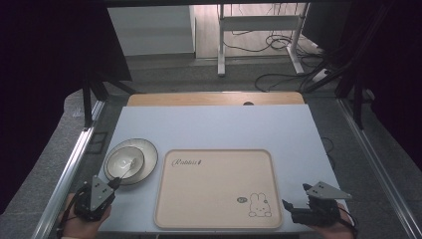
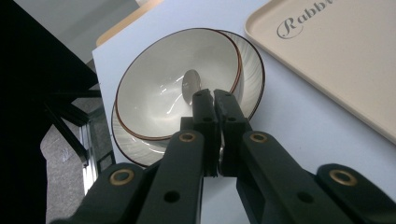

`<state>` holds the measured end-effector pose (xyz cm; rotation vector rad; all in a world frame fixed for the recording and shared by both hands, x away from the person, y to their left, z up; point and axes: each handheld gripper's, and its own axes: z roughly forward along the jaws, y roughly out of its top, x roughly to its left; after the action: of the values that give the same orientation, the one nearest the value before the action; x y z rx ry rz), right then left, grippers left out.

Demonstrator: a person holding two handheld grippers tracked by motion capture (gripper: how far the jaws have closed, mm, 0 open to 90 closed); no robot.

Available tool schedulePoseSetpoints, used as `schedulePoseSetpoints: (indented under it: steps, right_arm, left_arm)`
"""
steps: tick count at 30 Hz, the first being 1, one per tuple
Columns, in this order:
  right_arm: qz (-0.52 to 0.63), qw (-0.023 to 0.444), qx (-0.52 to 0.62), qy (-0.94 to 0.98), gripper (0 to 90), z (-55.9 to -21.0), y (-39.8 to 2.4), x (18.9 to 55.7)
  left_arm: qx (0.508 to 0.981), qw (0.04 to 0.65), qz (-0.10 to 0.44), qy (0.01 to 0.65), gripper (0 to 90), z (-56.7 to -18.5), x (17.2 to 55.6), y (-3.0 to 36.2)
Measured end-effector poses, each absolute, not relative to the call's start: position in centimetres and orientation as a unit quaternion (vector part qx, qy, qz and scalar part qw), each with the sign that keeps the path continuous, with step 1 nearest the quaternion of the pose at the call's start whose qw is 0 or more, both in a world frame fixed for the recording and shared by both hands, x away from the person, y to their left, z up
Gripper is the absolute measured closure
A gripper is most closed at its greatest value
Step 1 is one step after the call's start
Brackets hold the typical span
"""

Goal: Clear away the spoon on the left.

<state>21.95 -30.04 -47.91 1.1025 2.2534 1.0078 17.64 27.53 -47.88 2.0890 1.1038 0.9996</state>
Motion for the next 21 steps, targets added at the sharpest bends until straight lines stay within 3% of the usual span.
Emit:
schedulePoseSetpoints:
  steps: [21]
  right_arm:
    - [0.366, 0.219, 0.398, 0.812, 12.5, -47.8, -29.9, 21.9]
  left_arm:
    - [0.761, 0.318, 0.406, 0.392, 89.8, -45.5, 16.8, 26.7]
